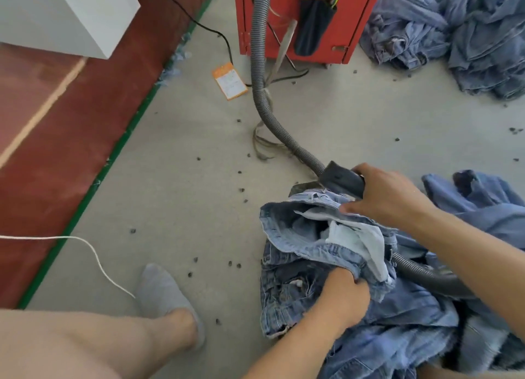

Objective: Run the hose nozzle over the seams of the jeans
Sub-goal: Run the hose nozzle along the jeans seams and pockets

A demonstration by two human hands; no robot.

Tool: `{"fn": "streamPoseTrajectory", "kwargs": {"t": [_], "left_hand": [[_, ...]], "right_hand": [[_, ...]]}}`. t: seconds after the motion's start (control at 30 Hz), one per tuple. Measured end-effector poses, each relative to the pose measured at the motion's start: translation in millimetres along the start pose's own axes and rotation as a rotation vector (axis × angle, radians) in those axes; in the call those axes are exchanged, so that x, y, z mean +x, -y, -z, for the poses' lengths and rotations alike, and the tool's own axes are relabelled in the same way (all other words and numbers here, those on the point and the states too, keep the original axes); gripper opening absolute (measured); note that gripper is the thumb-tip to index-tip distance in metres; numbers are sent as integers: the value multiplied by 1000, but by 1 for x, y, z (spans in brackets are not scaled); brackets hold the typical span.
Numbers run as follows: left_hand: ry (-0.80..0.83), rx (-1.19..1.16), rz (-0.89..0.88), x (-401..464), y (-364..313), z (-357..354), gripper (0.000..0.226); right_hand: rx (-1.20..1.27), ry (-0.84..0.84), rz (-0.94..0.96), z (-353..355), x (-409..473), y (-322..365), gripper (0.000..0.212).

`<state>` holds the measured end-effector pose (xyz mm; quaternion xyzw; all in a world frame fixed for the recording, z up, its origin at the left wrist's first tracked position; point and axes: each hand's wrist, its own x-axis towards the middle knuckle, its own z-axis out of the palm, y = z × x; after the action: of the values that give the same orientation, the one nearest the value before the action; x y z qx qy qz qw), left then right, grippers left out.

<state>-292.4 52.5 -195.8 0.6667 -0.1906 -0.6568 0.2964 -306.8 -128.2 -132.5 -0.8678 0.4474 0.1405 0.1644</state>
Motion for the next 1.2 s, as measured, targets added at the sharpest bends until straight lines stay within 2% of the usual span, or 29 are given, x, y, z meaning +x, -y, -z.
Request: {"fn": "streamPoseTrajectory", "kwargs": {"t": [0.1, 0.23, 0.3, 0.37, 0.43, 0.53, 0.57, 0.67, 0.83, 1.0, 1.1, 1.2], "left_hand": [[36, 129, -61, -7, 1, 2, 26], [110, 210, -101, -16, -4, 5, 27], [159, 110, -89, -15, 3, 8, 29], [200, -140, 41, -14, 12, 16, 31], [52, -453, 110, -5, 23, 25, 40], [-423, -920, 77, 13, 33, 49, 39], [-514, -1028, 67, 17, 35, 61, 42], [-544, -1182, 48, 25, 37, 97, 77], [-362, -1014, -106, 24, 26, 105, 89], [-161, -866, -260, 21, 7, 87, 68], [-146, -707, -285, 19, 4, 79, 74], [-110, -613, -326, 15, -2, 72, 82]], "right_hand": [[-34, 12, 20, -18, 13, 10, 64], [-104, 46, 5, -36, 21, 12, 38], [-83, 20, -21, -33, 25, 11, 32], [-26, -18, -70, -18, 29, 9, 32], [40, -57, -120, 5, 31, 4, 36], [141, -56, -177, 34, 22, -8, 34], [153, -46, -181, 38, 17, -12, 32], [191, -47, -181, 43, 5, -21, 32], [197, -61, -228, 34, -12, -36, 35], [134, -36, -238, 27, -36, -49, 36], [180, -50, -244, 28, -49, -56, 31], [243, -161, -234, 35, -64, -61, 29]]}}
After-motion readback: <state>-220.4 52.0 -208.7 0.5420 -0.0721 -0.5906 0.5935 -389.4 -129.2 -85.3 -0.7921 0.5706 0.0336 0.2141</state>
